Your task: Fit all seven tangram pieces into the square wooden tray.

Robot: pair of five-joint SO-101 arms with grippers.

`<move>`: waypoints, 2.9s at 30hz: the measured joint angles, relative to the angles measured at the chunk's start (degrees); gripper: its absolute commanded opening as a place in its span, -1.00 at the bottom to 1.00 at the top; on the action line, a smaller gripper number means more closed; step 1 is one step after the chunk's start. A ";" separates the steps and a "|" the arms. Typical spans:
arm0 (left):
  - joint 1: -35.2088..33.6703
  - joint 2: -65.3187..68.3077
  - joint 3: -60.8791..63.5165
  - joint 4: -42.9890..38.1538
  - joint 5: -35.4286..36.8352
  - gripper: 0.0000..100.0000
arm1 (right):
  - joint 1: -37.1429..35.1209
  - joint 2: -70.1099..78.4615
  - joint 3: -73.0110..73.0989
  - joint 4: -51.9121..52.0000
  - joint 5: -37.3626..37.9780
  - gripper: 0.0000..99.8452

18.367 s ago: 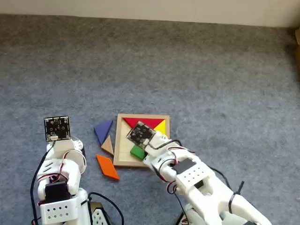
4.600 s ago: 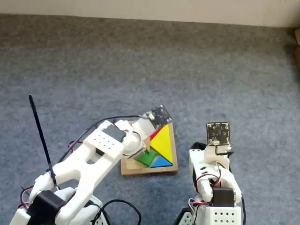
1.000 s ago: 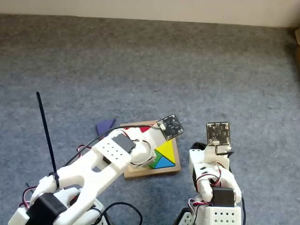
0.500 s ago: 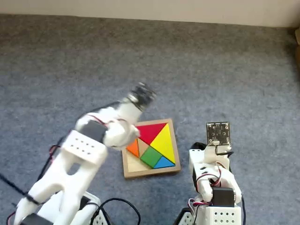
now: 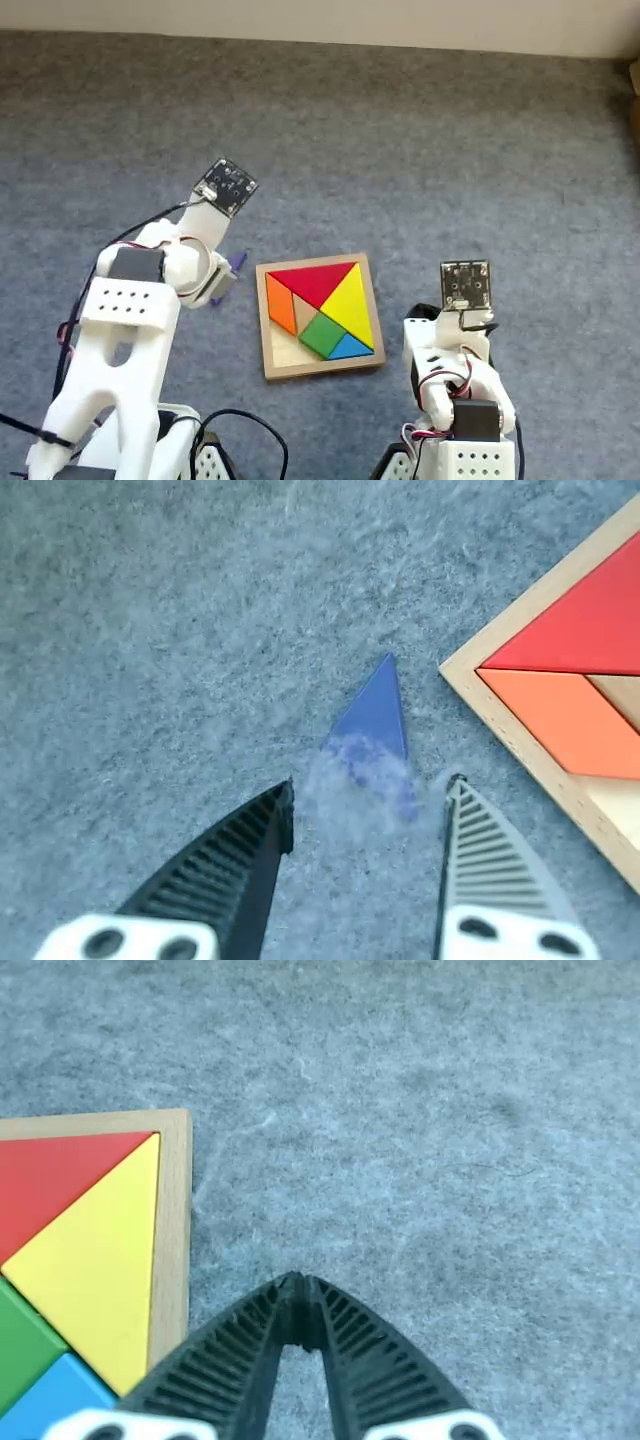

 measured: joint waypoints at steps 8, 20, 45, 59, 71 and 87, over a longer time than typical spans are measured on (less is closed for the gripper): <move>-0.97 15.12 -5.01 -1.76 -0.18 -0.51 | 0.00 0.00 0.00 0.00 0.00 -0.98; -3.08 41.49 -21.63 -1.85 -0.18 -0.51 | 0.00 0.00 0.00 0.00 0.00 -0.98; -2.37 45.54 -29.19 6.15 -0.18 -0.57 | 0.00 0.00 0.00 0.00 0.00 -0.98; -2.73 56.00 -36.66 7.65 1.05 -0.50 | 0.18 0.00 0.00 0.00 0.00 -0.98; 0.00 57.85 -39.74 10.02 1.32 -0.64 | 0.18 0.00 0.00 0.00 0.00 -0.98; 1.58 49.49 -40.62 19.78 1.49 -0.83 | 0.18 0.00 0.00 0.00 0.00 -0.98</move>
